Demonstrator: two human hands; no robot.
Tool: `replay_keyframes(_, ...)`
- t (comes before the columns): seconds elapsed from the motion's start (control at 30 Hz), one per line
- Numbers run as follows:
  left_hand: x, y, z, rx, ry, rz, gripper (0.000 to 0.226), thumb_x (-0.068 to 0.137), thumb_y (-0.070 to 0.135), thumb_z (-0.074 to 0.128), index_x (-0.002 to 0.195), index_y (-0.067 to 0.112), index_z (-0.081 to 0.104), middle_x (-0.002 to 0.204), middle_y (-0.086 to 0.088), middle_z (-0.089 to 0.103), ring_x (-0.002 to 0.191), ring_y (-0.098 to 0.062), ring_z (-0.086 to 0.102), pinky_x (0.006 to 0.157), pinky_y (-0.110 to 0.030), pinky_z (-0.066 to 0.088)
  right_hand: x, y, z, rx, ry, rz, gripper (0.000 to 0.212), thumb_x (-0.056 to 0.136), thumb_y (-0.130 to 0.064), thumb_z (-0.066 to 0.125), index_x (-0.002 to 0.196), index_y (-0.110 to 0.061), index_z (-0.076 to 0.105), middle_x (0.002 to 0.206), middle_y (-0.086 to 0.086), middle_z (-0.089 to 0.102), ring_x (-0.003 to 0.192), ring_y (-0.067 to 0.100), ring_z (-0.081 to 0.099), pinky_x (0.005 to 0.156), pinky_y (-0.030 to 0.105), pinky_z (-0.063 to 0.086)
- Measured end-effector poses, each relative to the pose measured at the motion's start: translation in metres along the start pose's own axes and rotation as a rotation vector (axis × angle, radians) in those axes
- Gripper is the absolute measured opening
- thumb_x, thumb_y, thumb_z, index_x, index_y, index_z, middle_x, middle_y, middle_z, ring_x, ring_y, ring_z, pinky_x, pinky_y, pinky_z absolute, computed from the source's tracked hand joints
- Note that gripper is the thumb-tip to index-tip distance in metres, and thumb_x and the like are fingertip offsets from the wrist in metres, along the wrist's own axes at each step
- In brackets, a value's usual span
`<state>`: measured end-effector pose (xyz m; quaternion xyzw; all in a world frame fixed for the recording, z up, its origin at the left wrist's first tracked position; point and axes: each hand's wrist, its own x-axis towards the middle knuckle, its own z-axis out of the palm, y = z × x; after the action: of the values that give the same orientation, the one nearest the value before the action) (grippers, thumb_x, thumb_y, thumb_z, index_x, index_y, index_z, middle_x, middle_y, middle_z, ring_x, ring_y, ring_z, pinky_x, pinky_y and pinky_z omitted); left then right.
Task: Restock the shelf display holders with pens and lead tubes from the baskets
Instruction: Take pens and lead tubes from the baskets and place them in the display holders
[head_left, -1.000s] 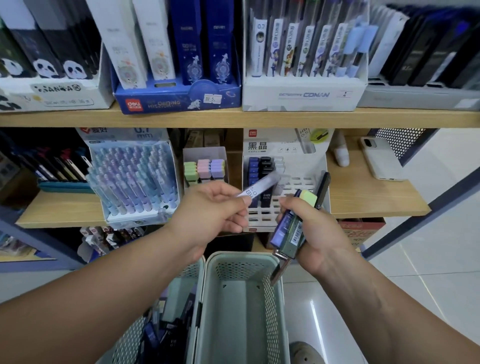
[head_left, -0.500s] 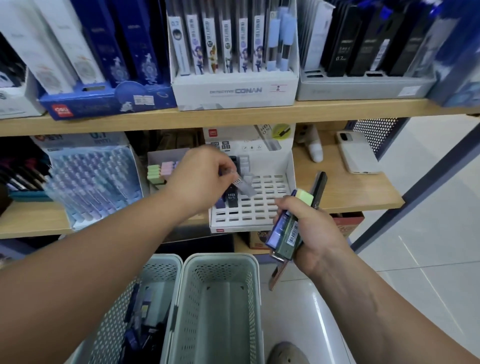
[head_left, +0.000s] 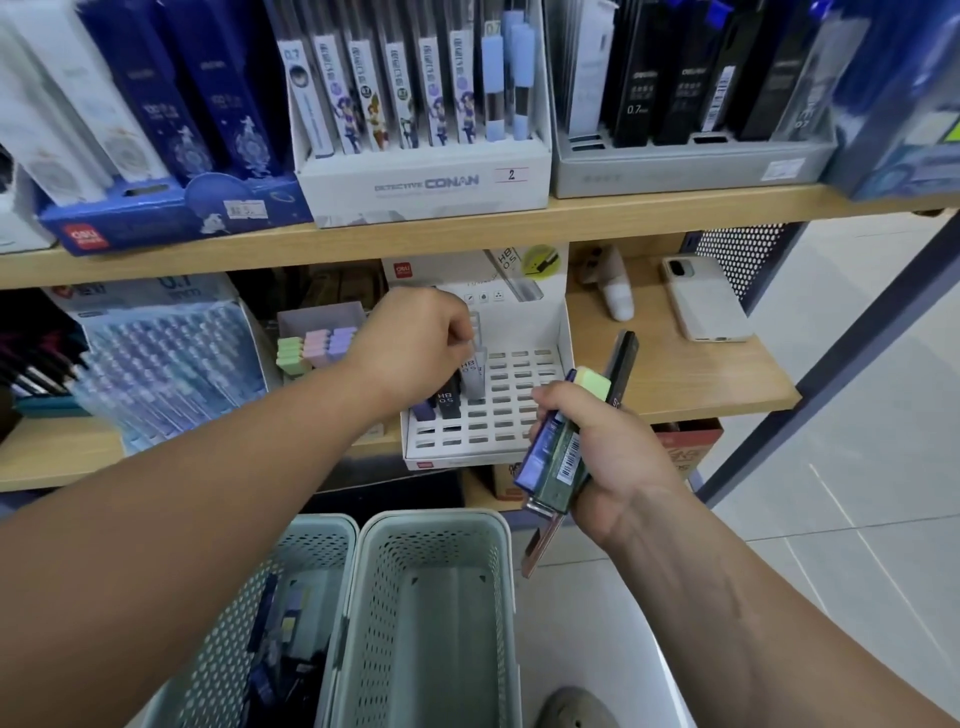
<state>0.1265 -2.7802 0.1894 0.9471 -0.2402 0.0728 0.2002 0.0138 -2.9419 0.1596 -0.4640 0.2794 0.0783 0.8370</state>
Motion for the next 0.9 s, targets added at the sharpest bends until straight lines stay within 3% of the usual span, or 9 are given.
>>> replay_keyframes(0.2, -0.002, -0.005, 0.002, 0.0, -0.002, 0.036, 0.002, 0.087, 0.016, 0.076, 0.085, 0.015, 0.078, 0.087, 0.003, 0.074, 0.081, -0.013, 0.065, 0.081, -0.033, 0.055, 0.0, 0.001, 0.001, -0.009, -0.003, 0.002, 0.028, 0.08, -0.015, 0.076, 0.1, -0.01, 0.058, 0.06, 0.004, 0.063, 0.045, 0.019, 0.062, 0.044, 0.033, 0.052)
replay_keyframes(0.4, -0.005, -0.01, 0.014, 0.165, -0.053, 0.151, 0.011, 0.091, 0.022, 0.07, 0.09, 0.016, 0.079, 0.098, 0.001, 0.068, 0.093, -0.021, 0.063, 0.077, -0.036, 0.052, 0.0, 0.002, 0.003, -0.008, -0.016, 0.024, 0.028, 0.08, -0.016, 0.077, 0.1, -0.01, 0.059, 0.061, 0.005, 0.063, 0.046, 0.018, 0.062, 0.045, 0.033, 0.052)
replay_keyframes(0.53, -0.014, -0.006, 0.013, 0.197, 0.058, 0.167, 0.019, 0.095, 0.029, 0.063, 0.1, 0.018, 0.078, 0.101, -0.001, 0.062, 0.092, -0.023, 0.062, 0.069, -0.036, 0.051, 0.001, 0.004, 0.006, 0.014, -0.002, 0.01, 0.033, 0.078, -0.018, 0.081, 0.103, -0.01, 0.059, 0.062, 0.004, 0.063, 0.047, 0.018, 0.063, 0.045, 0.033, 0.053)
replay_keyframes(0.63, -0.041, 0.009, 0.01, -0.168, 0.088, 0.045, 0.021, 0.092, 0.04, 0.065, 0.082, 0.024, 0.073, 0.077, 0.009, 0.064, 0.073, -0.01, 0.059, 0.063, -0.03, 0.047, 0.003, 0.004, 0.009, 0.067, 0.048, -0.031, 0.039, 0.078, -0.017, 0.083, 0.108, -0.006, 0.061, 0.066, 0.008, 0.066, 0.051, 0.023, 0.066, 0.047, 0.035, 0.055)
replay_keyframes(0.73, -0.074, 0.028, 0.015, -0.647, -0.212, -0.25, 0.031, 0.077, 0.056, 0.07, 0.073, 0.026, 0.072, 0.063, 0.009, 0.066, 0.055, -0.004, 0.057, 0.054, -0.026, 0.048, 0.005, 0.006, 0.014, 0.076, 0.097, -0.042, 0.049, 0.079, -0.015, 0.083, 0.118, 0.003, 0.061, 0.081, 0.019, 0.068, 0.065, 0.029, 0.068, 0.055, 0.048, 0.061)
replay_keyframes(0.8, -0.09, 0.034, 0.02, -0.766, -0.322, -0.336, 0.015, 0.078, 0.043, 0.08, 0.076, 0.029, 0.074, 0.067, 0.004, 0.071, 0.057, -0.007, 0.063, 0.053, -0.023, 0.049, 0.006, 0.009, 0.017, 0.083, 0.112, -0.053, 0.041, 0.079, -0.014, 0.082, 0.112, 0.001, 0.061, 0.076, 0.016, 0.065, 0.058, 0.027, 0.065, 0.051, 0.04, 0.059)
replay_keyframes(0.9, -0.099, 0.034, 0.023, -0.983, -0.295, -0.479, 0.009, 0.083, 0.021, 0.082, 0.077, 0.022, 0.076, 0.066, -0.004, 0.07, 0.058, -0.014, 0.065, 0.051, -0.024, 0.049, 0.005, 0.012, 0.02, 0.082, 0.119, -0.057, 0.041, 0.079, -0.018, 0.084, 0.111, -0.004, 0.062, 0.067, 0.01, 0.061, 0.048, 0.023, 0.061, 0.046, 0.033, 0.053)
